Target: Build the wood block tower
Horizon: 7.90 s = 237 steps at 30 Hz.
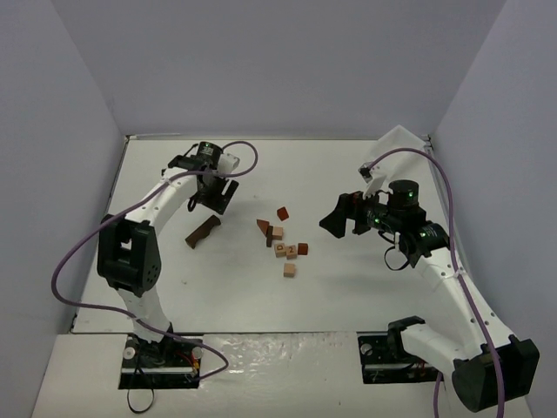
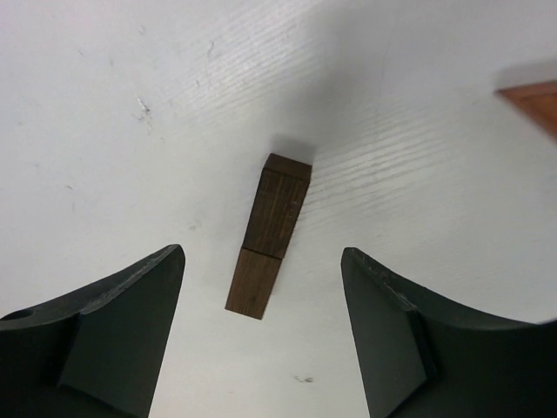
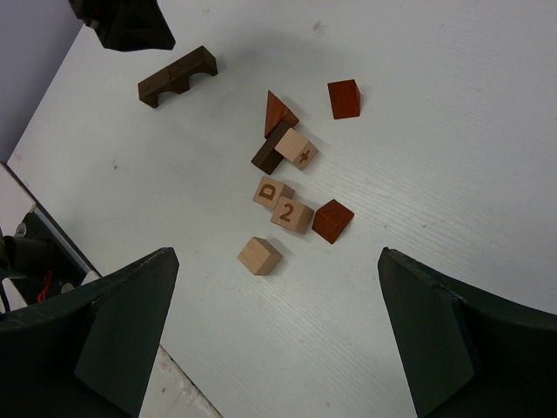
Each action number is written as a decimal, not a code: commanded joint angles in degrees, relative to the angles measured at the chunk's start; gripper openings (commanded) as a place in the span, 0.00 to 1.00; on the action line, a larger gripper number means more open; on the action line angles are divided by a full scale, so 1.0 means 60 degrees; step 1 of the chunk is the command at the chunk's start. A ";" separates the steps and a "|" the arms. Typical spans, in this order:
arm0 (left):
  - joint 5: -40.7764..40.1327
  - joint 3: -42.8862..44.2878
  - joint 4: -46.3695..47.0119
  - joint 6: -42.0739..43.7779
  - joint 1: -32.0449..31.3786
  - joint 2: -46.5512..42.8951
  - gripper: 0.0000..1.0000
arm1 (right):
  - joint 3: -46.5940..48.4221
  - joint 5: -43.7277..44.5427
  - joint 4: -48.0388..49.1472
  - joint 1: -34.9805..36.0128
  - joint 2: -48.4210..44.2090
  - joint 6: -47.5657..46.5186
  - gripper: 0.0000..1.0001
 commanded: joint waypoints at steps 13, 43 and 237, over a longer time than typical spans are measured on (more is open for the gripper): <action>-0.2017 -0.1057 0.1372 -0.6771 -0.4797 -0.2062 0.72 | 0.0567 0.6511 -0.0877 -0.0064 -0.0871 0.0689 1.00; -0.1274 -0.0813 0.1724 -0.7874 -0.6329 0.0655 0.50 | 0.0051 0.7456 -0.1200 -0.0108 -0.1326 0.1269 1.00; -0.2988 -0.4916 0.1201 -1.1374 -0.5434 -0.2249 0.63 | -0.0123 0.7806 -0.1389 0.1852 -0.1044 0.2107 0.98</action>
